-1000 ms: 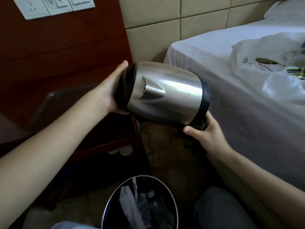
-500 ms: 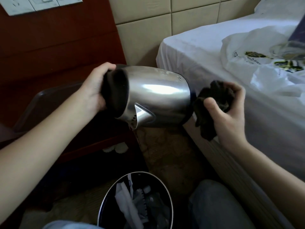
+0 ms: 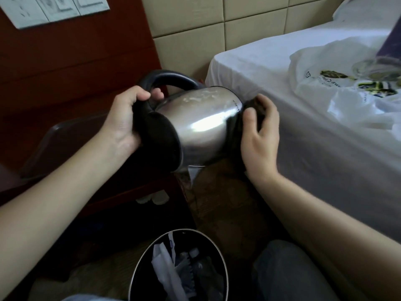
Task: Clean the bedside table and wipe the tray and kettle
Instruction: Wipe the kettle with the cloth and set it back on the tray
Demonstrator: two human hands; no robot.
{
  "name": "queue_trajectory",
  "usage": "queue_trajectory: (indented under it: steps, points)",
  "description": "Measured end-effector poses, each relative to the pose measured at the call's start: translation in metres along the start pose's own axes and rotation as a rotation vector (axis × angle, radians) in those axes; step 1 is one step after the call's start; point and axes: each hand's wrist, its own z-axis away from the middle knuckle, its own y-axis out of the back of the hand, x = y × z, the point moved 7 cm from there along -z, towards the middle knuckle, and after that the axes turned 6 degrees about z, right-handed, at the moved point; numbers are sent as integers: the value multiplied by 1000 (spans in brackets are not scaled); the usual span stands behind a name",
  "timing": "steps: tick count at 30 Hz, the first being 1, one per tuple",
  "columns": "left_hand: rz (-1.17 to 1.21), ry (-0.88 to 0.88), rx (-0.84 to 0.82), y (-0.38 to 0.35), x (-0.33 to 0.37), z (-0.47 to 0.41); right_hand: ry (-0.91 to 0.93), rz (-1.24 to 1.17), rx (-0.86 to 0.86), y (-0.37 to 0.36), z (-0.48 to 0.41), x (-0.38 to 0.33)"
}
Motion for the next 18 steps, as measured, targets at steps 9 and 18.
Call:
queue_trajectory:
  steps: [9, 18]
  points:
    - [-76, -212, -167, -5, 16, 14, -110, -161, 69, 12, 1, 22]
    - [-247, -408, -316, -26, 44, 20, 108, -74, 64, 9, 2, -21]
